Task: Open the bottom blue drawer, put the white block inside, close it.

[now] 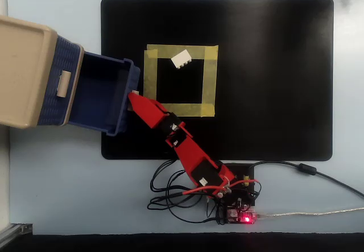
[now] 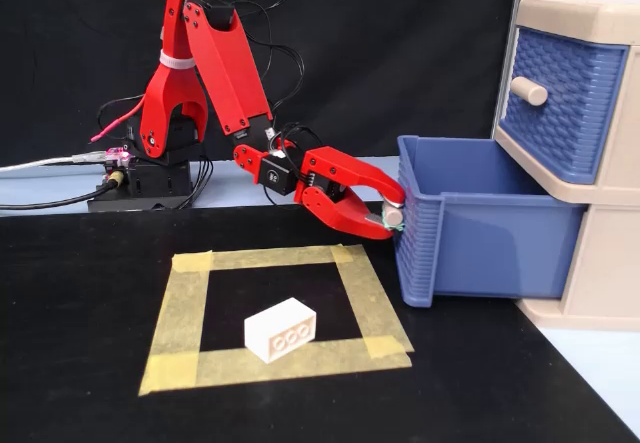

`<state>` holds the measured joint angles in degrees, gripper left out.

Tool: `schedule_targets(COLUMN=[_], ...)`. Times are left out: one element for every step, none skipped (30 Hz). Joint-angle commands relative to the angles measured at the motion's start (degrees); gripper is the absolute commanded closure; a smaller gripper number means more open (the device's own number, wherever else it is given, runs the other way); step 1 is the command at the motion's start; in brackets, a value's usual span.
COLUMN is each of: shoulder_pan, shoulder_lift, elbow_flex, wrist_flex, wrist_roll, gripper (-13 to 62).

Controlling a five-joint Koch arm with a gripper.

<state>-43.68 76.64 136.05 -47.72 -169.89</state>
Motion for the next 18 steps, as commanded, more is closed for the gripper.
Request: schedule_targets(shoulder_pan=[2.29, 3.69, 4.75, 5.8, 6.5, 6.68, 6.77, 6.94, 7.03, 7.21, 8.0, 9.32, 11.16, 13.89, 16.0, 17.58, 18.46, 18.98], shoulder_lift=[8.96, 12.48, 15.82, 19.69, 25.22, 29.44, 33.4, 36.74, 39.55, 40.34, 39.2, 36.21, 31.99, 26.37, 21.62, 16.96, 11.95, 6.77], elbow_flex=[2.72, 4.66, 6.15, 7.38, 7.12, 5.19, 2.11, -2.37, -9.49, -16.96, -25.49, -34.37, -42.89, -52.56, -59.59, -66.01, -71.54, -76.9], wrist_flex=[0.35, 2.46, 6.42, 11.95, 21.09, 29.88, 40.17, 50.71, 65.57, 76.9, 88.51, 98.53, 107.67, 116.63, 122.7, 127.18, 130.17, 131.22], wrist_roll=[0.26, 0.26, 0.26, 0.26, 0.62, 1.05, 1.41, 1.85, 2.55, 3.34, 4.48, 5.71, 7.12, 8.7, 9.76, 10.11, 10.2, 10.02], gripper=[15.5, 15.6, 15.6, 15.6, 15.6, 15.6, 15.6, 15.6, 15.6, 15.6, 15.6, 15.5, 15.3, 15.3, 15.3, 15.3, 15.3, 15.5])
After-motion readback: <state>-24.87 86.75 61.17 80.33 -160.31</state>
